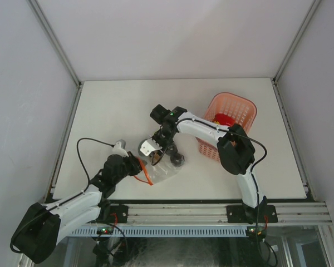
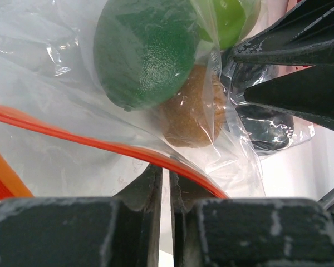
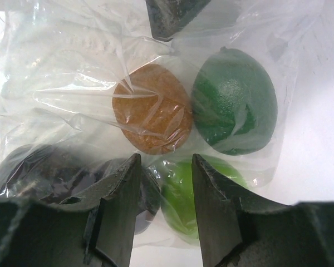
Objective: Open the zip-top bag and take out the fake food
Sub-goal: Pick up the fake fruit from the zipper food storage bag.
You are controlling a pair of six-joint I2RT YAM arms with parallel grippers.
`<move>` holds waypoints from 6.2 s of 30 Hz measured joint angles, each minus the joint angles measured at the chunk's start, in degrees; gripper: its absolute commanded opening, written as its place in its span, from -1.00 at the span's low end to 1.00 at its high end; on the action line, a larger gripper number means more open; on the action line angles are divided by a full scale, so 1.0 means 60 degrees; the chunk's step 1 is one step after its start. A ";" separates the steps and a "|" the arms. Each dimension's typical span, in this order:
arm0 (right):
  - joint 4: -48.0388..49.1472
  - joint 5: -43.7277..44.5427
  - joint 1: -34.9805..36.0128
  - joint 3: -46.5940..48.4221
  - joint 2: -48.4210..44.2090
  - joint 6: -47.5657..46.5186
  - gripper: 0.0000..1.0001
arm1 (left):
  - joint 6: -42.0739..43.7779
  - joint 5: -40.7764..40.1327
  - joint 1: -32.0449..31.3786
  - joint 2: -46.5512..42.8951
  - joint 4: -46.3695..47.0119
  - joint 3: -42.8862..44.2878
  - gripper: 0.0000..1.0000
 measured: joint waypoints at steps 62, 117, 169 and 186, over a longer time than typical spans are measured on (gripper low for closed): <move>0.0098 -0.1235 0.0331 -0.0062 0.0546 0.0645 -0.77 | -0.0288 0.0058 -0.0015 0.1279 0.1679 -0.0317 0.40; 0.0568 -0.1632 0.0197 0.0164 0.0954 0.2069 -0.69 | -0.0517 -0.0353 -0.0007 0.3013 0.3668 -0.0244 0.15; 0.2626 0.0047 -0.0696 -0.0703 -0.0463 0.5807 -0.59 | -0.0947 -0.0543 -0.0007 -0.6098 -0.8772 0.2575 -0.58; 0.2419 -0.1960 -0.0557 -0.1395 -0.2790 0.6470 -0.47 | -0.0940 -0.0860 -0.0007 -0.6546 -0.9486 0.3708 -0.58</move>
